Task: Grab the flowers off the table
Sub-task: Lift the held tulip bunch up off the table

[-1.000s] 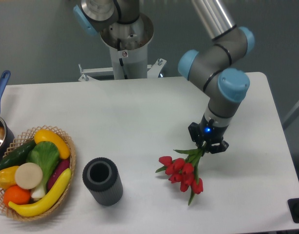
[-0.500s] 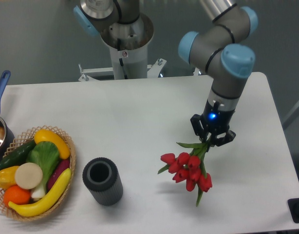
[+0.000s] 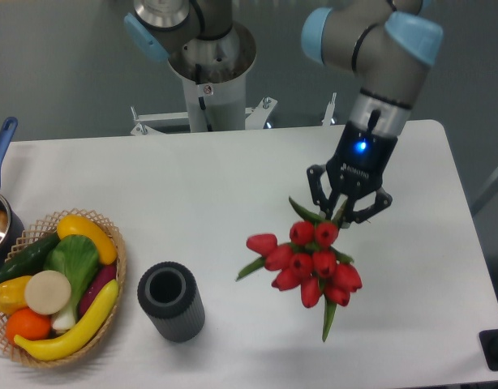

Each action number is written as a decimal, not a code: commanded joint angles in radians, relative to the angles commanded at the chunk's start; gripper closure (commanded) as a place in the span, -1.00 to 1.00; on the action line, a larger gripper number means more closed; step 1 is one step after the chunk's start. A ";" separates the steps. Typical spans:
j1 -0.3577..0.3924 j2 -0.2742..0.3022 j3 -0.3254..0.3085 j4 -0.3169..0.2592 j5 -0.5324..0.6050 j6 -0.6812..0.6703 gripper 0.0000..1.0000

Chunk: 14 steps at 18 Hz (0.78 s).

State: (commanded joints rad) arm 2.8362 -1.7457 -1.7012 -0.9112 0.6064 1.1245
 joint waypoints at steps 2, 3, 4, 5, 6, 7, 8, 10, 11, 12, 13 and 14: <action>0.025 0.002 -0.003 0.000 -0.089 -0.020 0.71; 0.037 0.002 -0.005 0.000 -0.126 -0.025 0.71; 0.043 0.002 -0.006 0.000 -0.152 -0.026 0.71; 0.048 0.002 -0.006 0.000 -0.164 -0.026 0.71; 0.048 0.002 -0.008 0.000 -0.165 -0.026 0.71; 0.048 0.002 -0.008 0.000 -0.165 -0.026 0.71; 0.048 0.002 -0.008 0.000 -0.165 -0.026 0.71; 0.043 0.000 -0.009 0.002 -0.165 -0.025 0.71; 0.042 0.000 -0.008 0.002 -0.165 -0.025 0.71; 0.040 0.000 -0.008 0.002 -0.165 -0.025 0.71; 0.039 0.000 -0.008 0.002 -0.165 -0.023 0.71; 0.037 0.000 -0.008 0.002 -0.165 -0.023 0.71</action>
State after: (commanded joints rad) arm 2.8732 -1.7457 -1.7089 -0.9097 0.4418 1.1014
